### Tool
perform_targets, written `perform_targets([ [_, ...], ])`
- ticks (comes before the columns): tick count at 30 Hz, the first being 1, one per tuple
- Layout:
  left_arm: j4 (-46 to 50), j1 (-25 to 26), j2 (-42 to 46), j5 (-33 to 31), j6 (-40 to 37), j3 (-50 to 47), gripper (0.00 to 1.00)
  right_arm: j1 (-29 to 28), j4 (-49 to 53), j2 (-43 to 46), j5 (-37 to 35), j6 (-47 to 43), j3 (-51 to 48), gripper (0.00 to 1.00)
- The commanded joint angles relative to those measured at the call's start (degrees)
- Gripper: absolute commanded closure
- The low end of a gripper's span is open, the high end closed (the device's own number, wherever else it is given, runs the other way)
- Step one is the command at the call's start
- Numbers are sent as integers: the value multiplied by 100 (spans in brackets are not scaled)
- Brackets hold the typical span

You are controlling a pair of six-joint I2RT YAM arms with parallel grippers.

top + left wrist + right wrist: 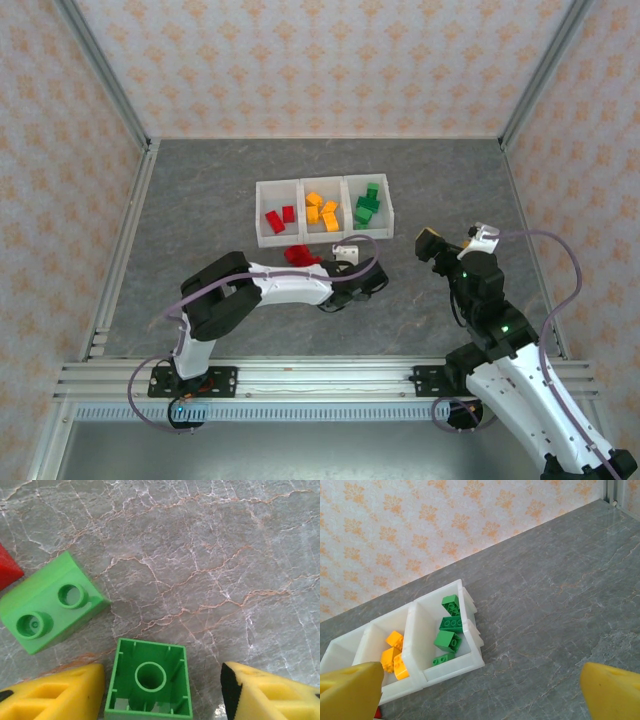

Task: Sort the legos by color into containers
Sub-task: Pick up the lego from the center of the table.

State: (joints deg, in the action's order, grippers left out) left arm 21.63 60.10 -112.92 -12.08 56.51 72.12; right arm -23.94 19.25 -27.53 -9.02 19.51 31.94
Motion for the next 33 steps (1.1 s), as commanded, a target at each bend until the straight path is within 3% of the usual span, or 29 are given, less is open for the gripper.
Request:
perform_targets([
  [1, 47, -100, -71, -155, -31, -14, 38, 8, -147, 2, -19, 47, -82, 0],
  [11, -159, -231, -2, -196, -121, -227, 53, 13, -140, -46, -38, 51, -82, 0],
  [16, -624, -192, 130, 32, -547, -271, 60, 13, -140, -68, -69, 54, -81, 0],
  [22, -532, -161, 306, 17, -841, -87, 71, 12, -121, -77, -165, 78, -81, 0],
  [33, -84, -438, 533, -559, -1675, 813, 71, 13, -79, -130, -349, 121, -65, 0],
])
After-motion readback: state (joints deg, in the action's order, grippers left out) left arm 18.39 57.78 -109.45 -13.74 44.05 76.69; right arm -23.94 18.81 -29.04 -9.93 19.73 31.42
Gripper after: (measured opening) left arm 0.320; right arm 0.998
